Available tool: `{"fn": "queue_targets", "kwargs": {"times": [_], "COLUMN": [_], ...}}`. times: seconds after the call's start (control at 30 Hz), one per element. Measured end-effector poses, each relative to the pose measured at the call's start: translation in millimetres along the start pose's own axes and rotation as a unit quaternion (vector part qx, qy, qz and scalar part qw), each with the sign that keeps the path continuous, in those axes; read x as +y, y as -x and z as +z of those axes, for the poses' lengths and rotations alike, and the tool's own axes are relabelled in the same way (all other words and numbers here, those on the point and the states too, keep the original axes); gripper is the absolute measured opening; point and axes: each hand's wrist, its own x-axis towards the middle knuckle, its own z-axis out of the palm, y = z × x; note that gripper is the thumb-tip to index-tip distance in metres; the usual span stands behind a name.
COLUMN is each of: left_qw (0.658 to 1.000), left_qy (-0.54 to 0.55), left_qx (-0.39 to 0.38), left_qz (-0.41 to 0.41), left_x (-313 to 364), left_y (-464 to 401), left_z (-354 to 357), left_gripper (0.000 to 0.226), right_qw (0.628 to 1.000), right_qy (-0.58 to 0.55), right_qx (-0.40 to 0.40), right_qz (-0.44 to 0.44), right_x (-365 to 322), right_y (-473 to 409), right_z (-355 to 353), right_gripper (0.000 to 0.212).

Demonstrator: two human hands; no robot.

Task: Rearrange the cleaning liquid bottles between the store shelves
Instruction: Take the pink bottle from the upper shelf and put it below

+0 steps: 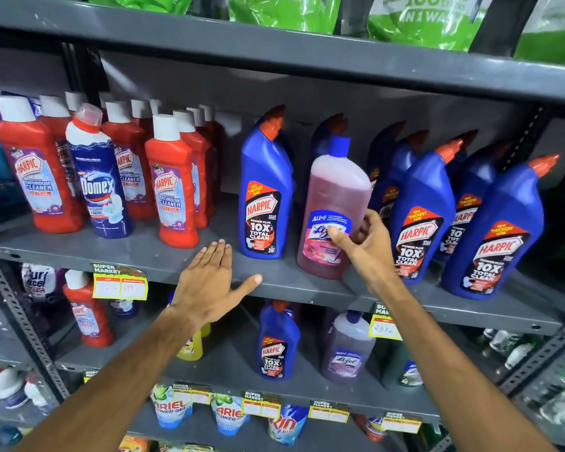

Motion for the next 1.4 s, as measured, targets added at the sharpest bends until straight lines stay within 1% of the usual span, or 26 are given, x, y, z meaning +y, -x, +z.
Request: {"fn": "queue_targets", "kwargs": {"times": [0.1, 0.23, 0.3, 0.4, 0.53, 0.7, 0.87, 0.97, 1.07, 1.2, 1.3, 1.4], "left_qw": [0.999, 0.989, 0.985, 0.981, 0.983, 0.986, 0.99, 0.988, 0.988, 0.986, 0.984, 0.981], "left_qy": [0.007, 0.011, 0.008, 0.01, 0.011, 0.021, 0.031, 0.049, 0.058, 0.061, 0.042, 0.05], "left_qx": [0.04, 0.122, 0.137, 0.136, 0.115, 0.069, -0.005, -0.045, -0.085, -0.123, -0.139, -0.151], "left_qz": [0.019, 0.077, 0.108, 0.138, 0.142, 0.147, 0.141, 0.136, 0.116, 0.097, 0.104, 0.108], "left_x": [4.3, 11.3, 14.7, 17.5, 15.7, 9.5, 3.3, 5.7, 8.7, 3.9, -3.9, -10.8], "left_y": [14.4, 50.3, 69.0, 92.5, 111.9, 124.9, 131.3, 130.0, 120.8, 100.4, 85.5, 75.7], "left_z": [3.4, 23.0, 36.1, 57.6, 84.1, 121.1, 171.9, 211.3, 245.1, 271.7, 287.5, 302.9], "left_gripper": [0.115, 0.106, 0.103, 0.102, 0.101, 0.101, 0.1, 0.102, 0.106, 0.117, 0.123, 0.127], "right_qw": [1.0, 0.999, 0.999, 0.998, 0.997, 0.996, 0.991, 0.981, 0.971, 0.958, 0.948, 0.942], "right_qy": [0.006, 0.007, 0.01, 0.024, 0.038, 0.026, 0.01, 0.004, 0.023, 0.02, -0.013, -0.013], "right_qx": [0.017, 0.031, 0.038, 0.049, 0.058, 0.08, 0.113, 0.141, 0.163, 0.204, 0.242, 0.273], "right_qz": [-0.007, -0.019, -0.024, -0.027, -0.015, 0.019, 0.077, 0.135, 0.174, 0.201, 0.208, 0.196], "right_x": [-9.2, -19.1, -22.0, -23.6, -7.5, 37.7, 93.0, 140.4, 190.3, 239.6, 265.0, 282.0], "right_y": [25.8, 67.2, 88.4, 119.1, 155.5, 195.4, 234.1, 250.0, 254.8, 251.3, 241.1, 229.6], "right_z": [-4.1, -12.0, -16.3, -20.2, -22.1, -22.9, -14.8, -10.2, -0.3, 22.0, 39.9, 54.6], "right_gripper": [0.062, 0.06, 0.061, 0.066, 0.064, 0.059, 0.058, 0.059, 0.063, 0.058, 0.062, 0.063]}}
